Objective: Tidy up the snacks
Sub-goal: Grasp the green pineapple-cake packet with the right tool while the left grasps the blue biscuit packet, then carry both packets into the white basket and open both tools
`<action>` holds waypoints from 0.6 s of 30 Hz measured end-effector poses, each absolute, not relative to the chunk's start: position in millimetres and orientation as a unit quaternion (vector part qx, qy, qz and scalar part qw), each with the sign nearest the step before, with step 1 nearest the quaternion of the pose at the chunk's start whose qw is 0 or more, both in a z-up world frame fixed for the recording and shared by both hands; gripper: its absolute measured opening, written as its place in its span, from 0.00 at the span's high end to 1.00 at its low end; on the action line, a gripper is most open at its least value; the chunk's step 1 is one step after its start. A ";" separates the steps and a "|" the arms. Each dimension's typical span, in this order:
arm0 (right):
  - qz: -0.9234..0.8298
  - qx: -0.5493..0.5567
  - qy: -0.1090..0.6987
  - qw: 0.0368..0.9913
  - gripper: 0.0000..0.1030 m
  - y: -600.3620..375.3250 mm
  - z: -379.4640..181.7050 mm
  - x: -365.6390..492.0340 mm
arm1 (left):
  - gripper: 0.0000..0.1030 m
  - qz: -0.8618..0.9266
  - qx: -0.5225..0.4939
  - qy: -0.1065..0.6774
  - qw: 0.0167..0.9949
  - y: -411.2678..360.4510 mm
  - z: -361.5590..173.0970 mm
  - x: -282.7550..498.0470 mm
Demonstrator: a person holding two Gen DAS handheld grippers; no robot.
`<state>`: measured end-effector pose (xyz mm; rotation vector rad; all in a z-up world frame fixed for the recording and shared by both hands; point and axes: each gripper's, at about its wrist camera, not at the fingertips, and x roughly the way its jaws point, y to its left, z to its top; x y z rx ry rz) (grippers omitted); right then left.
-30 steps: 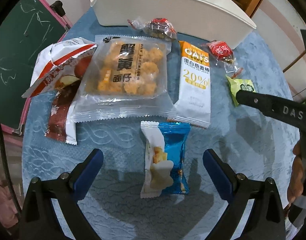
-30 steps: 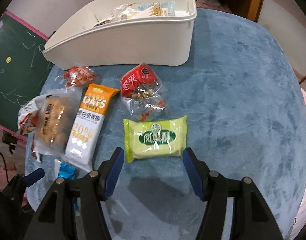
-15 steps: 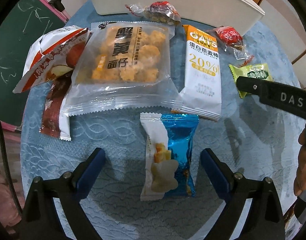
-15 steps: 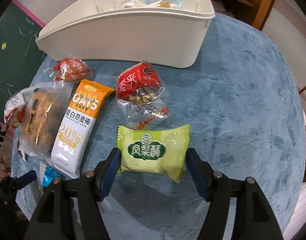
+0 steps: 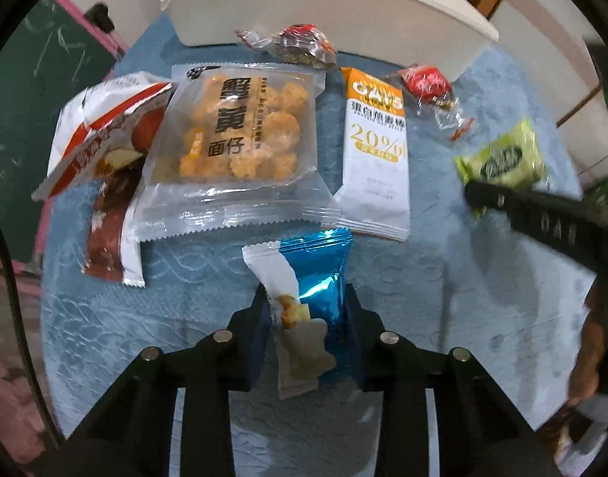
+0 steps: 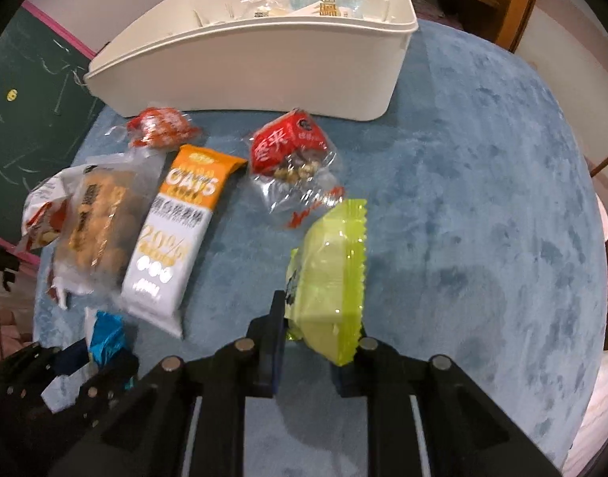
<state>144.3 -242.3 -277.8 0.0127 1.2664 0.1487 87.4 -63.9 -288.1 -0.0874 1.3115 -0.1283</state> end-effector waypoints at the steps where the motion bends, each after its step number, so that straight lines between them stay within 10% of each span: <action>1: 0.073 0.006 0.589 0.805 0.83 -240.6 -274.2 138.0 | 0.71 -0.063 -0.051 0.607 0.790 -61.2 -286.9 85.9; 18: 0.133 0.018 0.496 0.858 0.83 -237.4 -170.7 77.6 | 0.71 -0.105 -0.107 0.533 0.833 -43.3 -171.9 95.0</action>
